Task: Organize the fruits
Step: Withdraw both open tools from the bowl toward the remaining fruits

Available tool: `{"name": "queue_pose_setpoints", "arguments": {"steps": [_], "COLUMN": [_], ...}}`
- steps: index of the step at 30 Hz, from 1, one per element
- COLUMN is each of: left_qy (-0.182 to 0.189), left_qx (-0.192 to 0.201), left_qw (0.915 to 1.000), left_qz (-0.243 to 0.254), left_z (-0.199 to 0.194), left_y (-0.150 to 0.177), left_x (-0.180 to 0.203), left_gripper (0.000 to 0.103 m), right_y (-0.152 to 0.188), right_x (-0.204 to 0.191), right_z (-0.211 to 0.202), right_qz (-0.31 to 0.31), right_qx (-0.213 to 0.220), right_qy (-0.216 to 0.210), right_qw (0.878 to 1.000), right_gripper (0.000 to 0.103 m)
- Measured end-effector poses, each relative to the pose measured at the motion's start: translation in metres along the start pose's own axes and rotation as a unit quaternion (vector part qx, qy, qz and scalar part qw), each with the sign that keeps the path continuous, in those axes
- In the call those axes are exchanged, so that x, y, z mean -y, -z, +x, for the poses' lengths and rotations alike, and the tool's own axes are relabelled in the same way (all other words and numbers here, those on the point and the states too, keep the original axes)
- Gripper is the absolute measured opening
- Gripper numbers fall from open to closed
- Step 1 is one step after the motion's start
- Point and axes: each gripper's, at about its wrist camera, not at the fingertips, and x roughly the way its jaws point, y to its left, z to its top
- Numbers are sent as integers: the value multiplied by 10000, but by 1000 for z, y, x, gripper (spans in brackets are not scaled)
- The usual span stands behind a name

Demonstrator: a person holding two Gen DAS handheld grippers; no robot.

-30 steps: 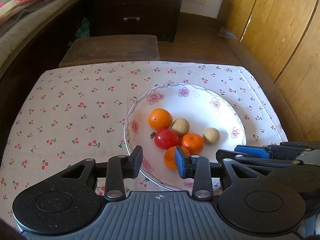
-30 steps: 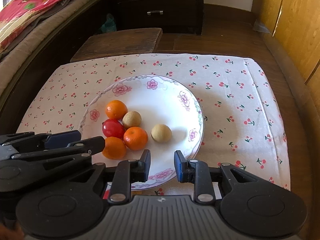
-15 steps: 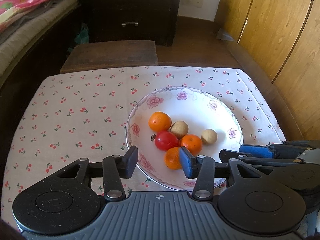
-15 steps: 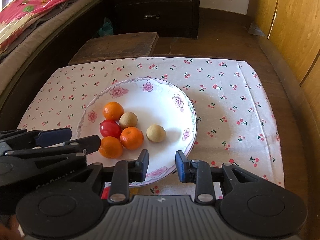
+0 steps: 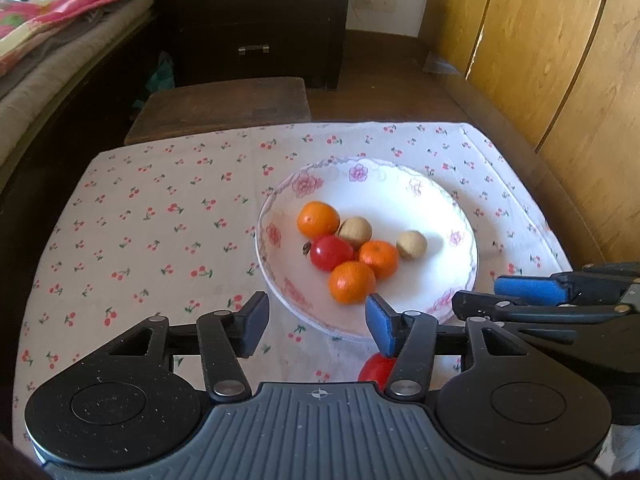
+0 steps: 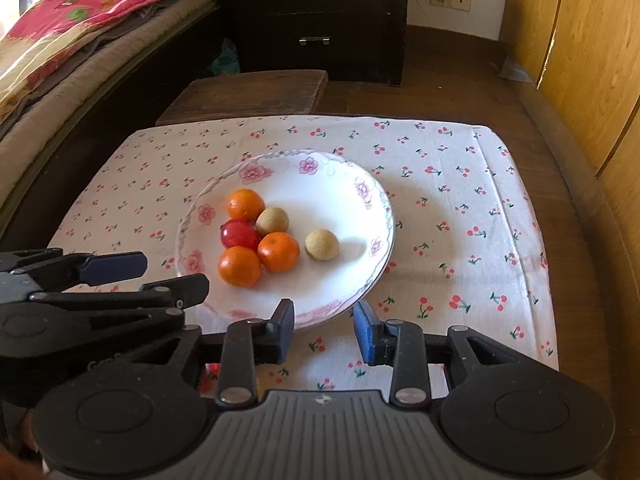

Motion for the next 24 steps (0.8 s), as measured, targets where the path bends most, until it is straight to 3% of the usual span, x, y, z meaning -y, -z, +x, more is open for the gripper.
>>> {"name": "queue_pose_setpoints", "arguments": {"steps": [24], "left_qy": [104], "left_qx": [-126], "left_qw": [9998], "left_qz": [-142], "left_z": [-16], "left_y": [22], "left_x": [-17], "left_gripper": [64], "right_y": [34], "right_x": [-30], "right_z": [15], "right_qz": [-352], "right_qx": [-595], "right_qy": [-398], "right_qw": [9968], "right_gripper": [36]}}
